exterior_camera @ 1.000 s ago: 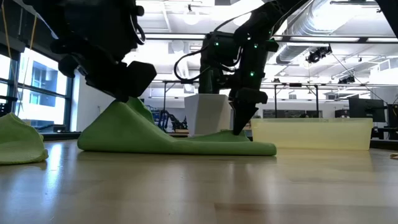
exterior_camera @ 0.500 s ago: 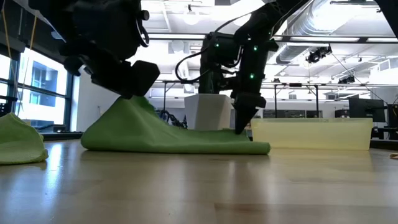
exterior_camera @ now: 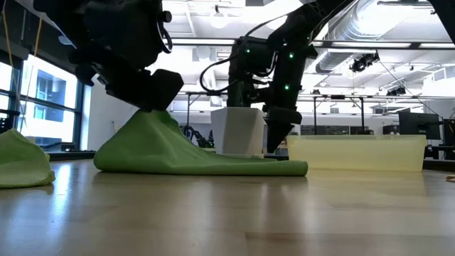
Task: Roll microfiber towels into tight, uniform cylinder then place into a basket
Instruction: Roll the green towel
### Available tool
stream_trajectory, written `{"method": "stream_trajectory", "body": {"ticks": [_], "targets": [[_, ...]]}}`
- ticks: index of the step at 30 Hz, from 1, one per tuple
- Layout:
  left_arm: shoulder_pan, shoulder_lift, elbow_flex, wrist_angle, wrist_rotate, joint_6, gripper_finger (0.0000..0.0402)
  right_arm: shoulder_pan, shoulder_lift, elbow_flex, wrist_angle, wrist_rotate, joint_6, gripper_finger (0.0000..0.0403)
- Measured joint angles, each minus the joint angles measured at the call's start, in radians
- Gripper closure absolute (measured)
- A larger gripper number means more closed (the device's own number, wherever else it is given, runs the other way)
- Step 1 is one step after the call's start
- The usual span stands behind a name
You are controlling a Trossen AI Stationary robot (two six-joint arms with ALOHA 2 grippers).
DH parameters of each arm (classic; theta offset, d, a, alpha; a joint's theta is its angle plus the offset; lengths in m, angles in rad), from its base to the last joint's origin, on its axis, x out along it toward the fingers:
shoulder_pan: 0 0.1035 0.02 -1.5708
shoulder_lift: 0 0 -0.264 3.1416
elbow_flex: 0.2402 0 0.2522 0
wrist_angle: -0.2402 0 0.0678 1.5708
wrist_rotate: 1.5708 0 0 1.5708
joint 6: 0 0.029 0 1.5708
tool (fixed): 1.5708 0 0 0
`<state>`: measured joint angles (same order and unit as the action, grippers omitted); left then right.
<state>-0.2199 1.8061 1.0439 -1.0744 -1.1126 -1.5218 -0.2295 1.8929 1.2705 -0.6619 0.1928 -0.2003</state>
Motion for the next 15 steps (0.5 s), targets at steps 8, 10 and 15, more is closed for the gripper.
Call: {"method": "stream_trajectory", "body": {"ticks": [8, 10, 15], "targets": [[0.025, 0.000, 0.000, 0.004, -0.008, 0.040, 0.0400, 0.007, -0.004, 0.045, -0.128, -0.057, 0.096, 0.0270], [0.034, 0.000, 0.000, 0.013, -0.014, 0.086, 0.0400, 0.016, -0.004, 0.044, -0.106, -0.087, 0.096, 0.0271], [0.062, 0.000, 0.000, 0.048, -0.006, 0.198, 0.0400, 0.046, -0.001, 0.000, -0.018, -0.098, 0.097, 0.0281]]}}
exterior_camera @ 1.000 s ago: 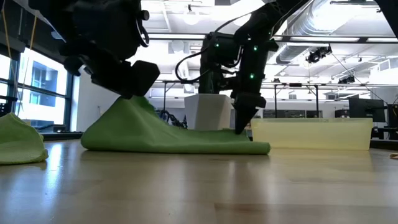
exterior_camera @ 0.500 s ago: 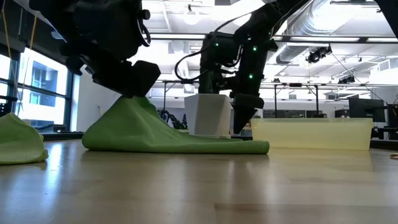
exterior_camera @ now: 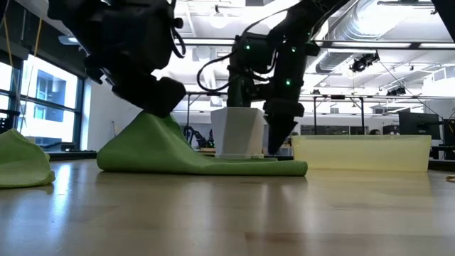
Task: Roll microfiber towels into tight, uniform cylinder then place into a basket
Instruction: Roll the green towel
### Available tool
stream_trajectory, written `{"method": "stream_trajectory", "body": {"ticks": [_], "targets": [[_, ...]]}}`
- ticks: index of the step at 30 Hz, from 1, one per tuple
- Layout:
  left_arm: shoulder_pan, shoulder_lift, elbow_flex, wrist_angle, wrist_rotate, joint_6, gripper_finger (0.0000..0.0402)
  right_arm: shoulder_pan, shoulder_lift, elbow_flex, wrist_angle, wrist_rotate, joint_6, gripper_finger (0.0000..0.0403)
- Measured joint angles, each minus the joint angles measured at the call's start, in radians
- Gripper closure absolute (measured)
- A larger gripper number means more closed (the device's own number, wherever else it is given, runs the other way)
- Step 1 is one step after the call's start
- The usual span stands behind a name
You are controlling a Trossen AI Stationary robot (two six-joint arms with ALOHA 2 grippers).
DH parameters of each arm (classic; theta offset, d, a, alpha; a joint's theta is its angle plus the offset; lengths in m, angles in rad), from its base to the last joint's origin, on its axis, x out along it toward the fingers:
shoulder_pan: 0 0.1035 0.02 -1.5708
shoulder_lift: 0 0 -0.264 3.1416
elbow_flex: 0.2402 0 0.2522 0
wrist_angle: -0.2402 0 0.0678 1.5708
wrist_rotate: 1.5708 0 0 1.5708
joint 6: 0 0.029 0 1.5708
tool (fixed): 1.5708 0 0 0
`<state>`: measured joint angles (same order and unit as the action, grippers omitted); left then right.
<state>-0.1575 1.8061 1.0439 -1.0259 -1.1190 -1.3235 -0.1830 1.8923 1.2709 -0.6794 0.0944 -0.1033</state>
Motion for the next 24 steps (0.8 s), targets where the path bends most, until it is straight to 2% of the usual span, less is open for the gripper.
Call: {"method": "stream_trajectory", "body": {"ticks": [6, 10, 13, 19, 24], "targets": [[0.027, 0.000, 0.000, 0.016, 0.021, 0.037, 0.0400, 0.027, 0.000, -0.035, 0.082, 0.009, 0.002, 0.0286], [0.049, 0.000, 0.000, 0.031, 0.096, 0.067, 0.0400, 0.028, 0.000, -0.076, 0.145, 0.010, 0.038, 0.0286], [0.063, 0.000, 0.000, 0.058, 0.138, 0.117, 0.0400, 0.024, 0.000, -0.097, 0.130, 0.010, 0.072, 0.0286], [0.082, 0.000, 0.000, 0.116, 0.153, 0.206, 0.0400, 0.027, 0.000, -0.110, 0.091, 0.017, 0.133, 0.0286], [0.112, 0.000, 0.000, 0.133, 0.178, 0.220, 0.0400, 0.028, 0.000, -0.110, 0.085, 0.024, 0.149, 0.0286]]}}
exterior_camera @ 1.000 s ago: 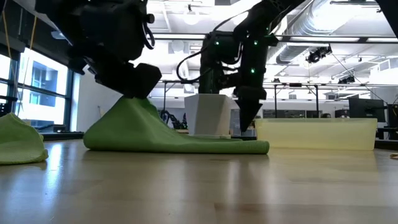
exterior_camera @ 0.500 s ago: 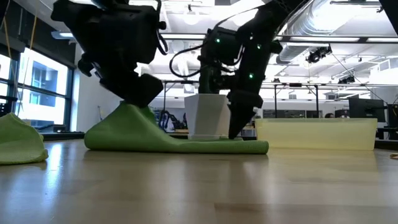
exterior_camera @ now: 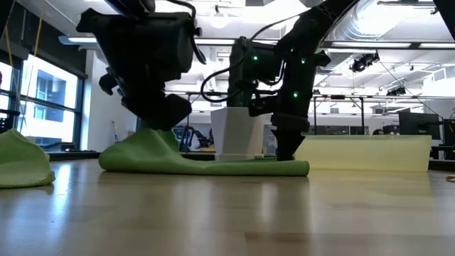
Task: Roll microfiber towels into tight, uniform cylinder then place into a basket
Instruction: Roll the green towel
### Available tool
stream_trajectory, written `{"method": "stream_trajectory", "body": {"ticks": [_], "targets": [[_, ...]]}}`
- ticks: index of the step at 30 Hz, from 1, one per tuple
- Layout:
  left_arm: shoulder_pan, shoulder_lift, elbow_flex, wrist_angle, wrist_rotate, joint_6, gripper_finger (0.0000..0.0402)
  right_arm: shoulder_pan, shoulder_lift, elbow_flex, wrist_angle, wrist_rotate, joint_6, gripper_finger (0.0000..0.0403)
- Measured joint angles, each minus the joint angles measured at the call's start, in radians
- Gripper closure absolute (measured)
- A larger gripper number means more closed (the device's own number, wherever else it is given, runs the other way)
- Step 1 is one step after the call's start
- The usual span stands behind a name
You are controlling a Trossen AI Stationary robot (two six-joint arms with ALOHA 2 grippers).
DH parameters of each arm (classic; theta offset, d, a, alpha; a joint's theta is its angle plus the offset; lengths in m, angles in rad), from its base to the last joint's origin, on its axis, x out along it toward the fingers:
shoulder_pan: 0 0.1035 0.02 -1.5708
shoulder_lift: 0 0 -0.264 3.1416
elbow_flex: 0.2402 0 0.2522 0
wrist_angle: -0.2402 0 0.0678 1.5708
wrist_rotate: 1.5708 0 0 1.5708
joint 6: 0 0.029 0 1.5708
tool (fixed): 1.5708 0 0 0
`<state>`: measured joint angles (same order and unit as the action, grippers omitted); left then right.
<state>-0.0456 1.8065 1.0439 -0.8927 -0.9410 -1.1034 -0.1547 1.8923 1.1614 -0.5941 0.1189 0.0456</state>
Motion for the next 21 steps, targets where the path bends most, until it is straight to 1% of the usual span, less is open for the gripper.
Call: {"method": "stream_trajectory", "body": {"ticks": [2, 6, 10, 13, 17, 21], "targets": [[0.015, 0.000, 0.000, 0.001, 0.017, 0.002, 0.0400, 0.000, 0.000, 0.000, 0.000, 0.000, 0.000, 0.0286], [0.048, 0.000, 0.000, 0.002, 0.090, 0.040, 0.0400, 0.000, 0.000, 0.000, 0.000, 0.000, 0.000, 0.0286], [0.069, 0.000, 0.000, 0.003, 0.129, 0.041, 0.0395, 0.000, 0.000, 0.000, 0.000, 0.000, 0.000, 0.0286], [0.081, 0.000, 0.000, 0.003, 0.171, 0.062, 0.0369, 0.000, 0.000, 0.000, 0.000, 0.000, 0.000, 0.0286], [0.095, 0.000, 0.000, 0.002, 0.214, 0.078, 0.0314, 0.000, 0.000, 0.000, 0.000, 0.000, 0.000, 0.0286], [0.100, 0.000, 0.000, -0.020, 0.209, 0.093, 0.0265, 0.000, 0.000, 0.000, 0.000, 0.000, 0.000, 0.0286]]}}
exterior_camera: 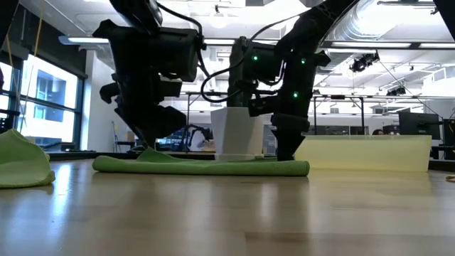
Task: Roll microfiber towels into tight, uniform cylinder then place into a basket
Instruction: Roll the green towel
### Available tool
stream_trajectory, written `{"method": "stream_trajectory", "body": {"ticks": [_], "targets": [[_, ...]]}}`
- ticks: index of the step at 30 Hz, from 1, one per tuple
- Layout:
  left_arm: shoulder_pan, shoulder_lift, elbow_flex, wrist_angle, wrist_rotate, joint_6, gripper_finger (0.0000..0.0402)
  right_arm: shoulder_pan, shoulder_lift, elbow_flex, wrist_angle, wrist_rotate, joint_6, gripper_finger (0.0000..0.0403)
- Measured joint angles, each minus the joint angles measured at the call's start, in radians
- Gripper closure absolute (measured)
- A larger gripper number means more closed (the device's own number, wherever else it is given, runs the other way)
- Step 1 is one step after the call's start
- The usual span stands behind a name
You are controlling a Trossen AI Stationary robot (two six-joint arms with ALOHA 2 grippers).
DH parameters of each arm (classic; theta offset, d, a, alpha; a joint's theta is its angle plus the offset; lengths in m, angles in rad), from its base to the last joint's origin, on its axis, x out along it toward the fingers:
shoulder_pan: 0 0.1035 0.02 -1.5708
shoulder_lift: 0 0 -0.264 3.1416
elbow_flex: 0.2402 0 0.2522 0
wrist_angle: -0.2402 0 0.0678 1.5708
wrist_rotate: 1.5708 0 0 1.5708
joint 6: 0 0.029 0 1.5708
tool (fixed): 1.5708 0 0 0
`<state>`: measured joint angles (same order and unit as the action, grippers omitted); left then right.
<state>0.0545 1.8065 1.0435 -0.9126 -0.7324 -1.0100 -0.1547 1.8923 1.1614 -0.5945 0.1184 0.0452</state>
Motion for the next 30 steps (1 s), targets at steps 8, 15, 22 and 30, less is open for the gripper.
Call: {"method": "stream_trajectory", "body": {"ticks": [8, 15, 22, 30], "targets": [[-0.004, -0.009, 0.060, -0.070, 0.013, 0.077, 0.0261, 0.000, -0.002, 0.011, -0.009, 0.000, -0.004, 0.0286], [-0.053, -0.009, 0.052, 0.036, 0.241, 0.370, 0.0278, 0.012, -0.002, 0.098, -0.106, 0.000, -0.050, 0.0286], [-0.105, 0.004, 0.046, 0.056, 0.329, 0.406, 0.0284, 0.081, -0.004, 0.129, -0.132, -0.052, -0.002, 0.0286], [-0.169, 0.048, 0.045, 0.120, 0.434, 0.334, 0.0285, 0.198, -0.004, 0.084, -0.105, -0.058, 0.113, 0.0286]]}}
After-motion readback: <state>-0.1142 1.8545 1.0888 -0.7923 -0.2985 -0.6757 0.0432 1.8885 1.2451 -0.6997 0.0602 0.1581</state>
